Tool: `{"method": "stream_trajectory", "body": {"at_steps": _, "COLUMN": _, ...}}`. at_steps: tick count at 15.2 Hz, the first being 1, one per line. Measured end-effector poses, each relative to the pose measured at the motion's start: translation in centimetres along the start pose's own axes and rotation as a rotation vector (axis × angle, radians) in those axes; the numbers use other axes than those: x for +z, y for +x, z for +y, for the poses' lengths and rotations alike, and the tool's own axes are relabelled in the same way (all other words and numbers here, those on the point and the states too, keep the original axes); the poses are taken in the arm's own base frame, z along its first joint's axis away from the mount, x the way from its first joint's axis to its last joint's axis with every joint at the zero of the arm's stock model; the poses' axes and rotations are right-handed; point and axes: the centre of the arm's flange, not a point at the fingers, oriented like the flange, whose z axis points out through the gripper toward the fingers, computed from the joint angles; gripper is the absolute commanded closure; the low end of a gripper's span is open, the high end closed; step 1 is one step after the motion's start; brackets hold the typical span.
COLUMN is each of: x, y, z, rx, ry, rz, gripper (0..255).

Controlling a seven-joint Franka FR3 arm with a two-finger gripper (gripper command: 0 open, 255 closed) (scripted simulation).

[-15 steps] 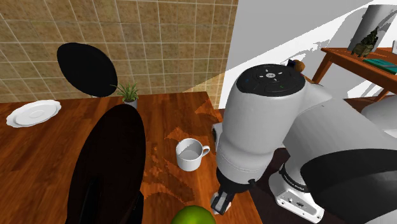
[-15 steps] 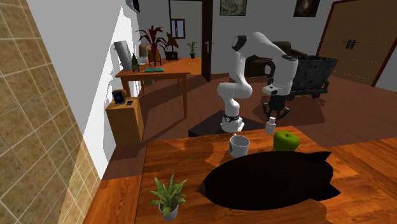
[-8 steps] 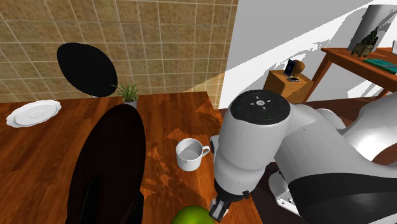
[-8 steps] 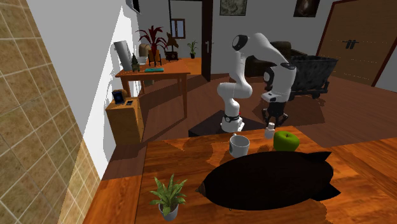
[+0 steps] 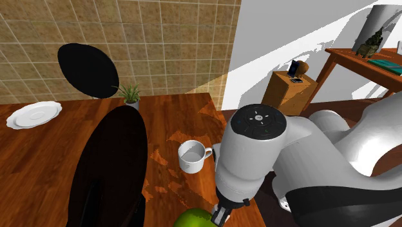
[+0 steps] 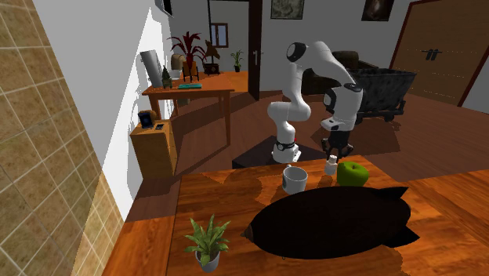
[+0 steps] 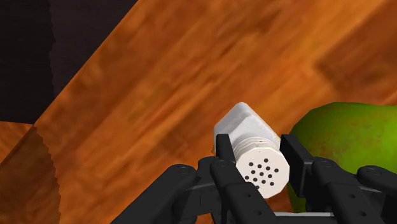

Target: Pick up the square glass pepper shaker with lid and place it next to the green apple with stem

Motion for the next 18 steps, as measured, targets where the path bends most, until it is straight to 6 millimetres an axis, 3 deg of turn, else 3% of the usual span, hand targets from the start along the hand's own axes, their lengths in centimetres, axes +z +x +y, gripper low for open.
{"method": "stream_trajectory", "body": {"at_steps": 2, "x": 0.0, "y": 0.0, "z": 0.0, "rx": 0.000, "ry": 0.000, "rz": 0.000, "gripper": 255}}
{"method": "stream_trajectory", "body": {"at_steps": 3, "x": 0.0, "y": 0.0, "z": 0.0, "rx": 0.000, "ry": 0.000, "rz": 0.000, "gripper": 0}}
{"method": "stream_trajectory", "body": {"at_steps": 9, "x": 0.0, "y": 0.0, "z": 0.0, "rx": 0.000, "ry": 0.000, "rz": 0.001, "gripper": 0}}
{"method": "stream_trajectory", "body": {"at_steps": 13, "x": -3.8, "y": 0.0, "z": -0.1, "rx": 0.000, "ry": 0.001, "rz": 0.001, "gripper": 0}}
{"method": "stream_trajectory", "body": {"at_steps": 18, "x": -4.9, "y": 0.0, "z": 0.0, "rx": 0.000, "ry": 0.000, "rz": 0.000, "gripper": 0}}
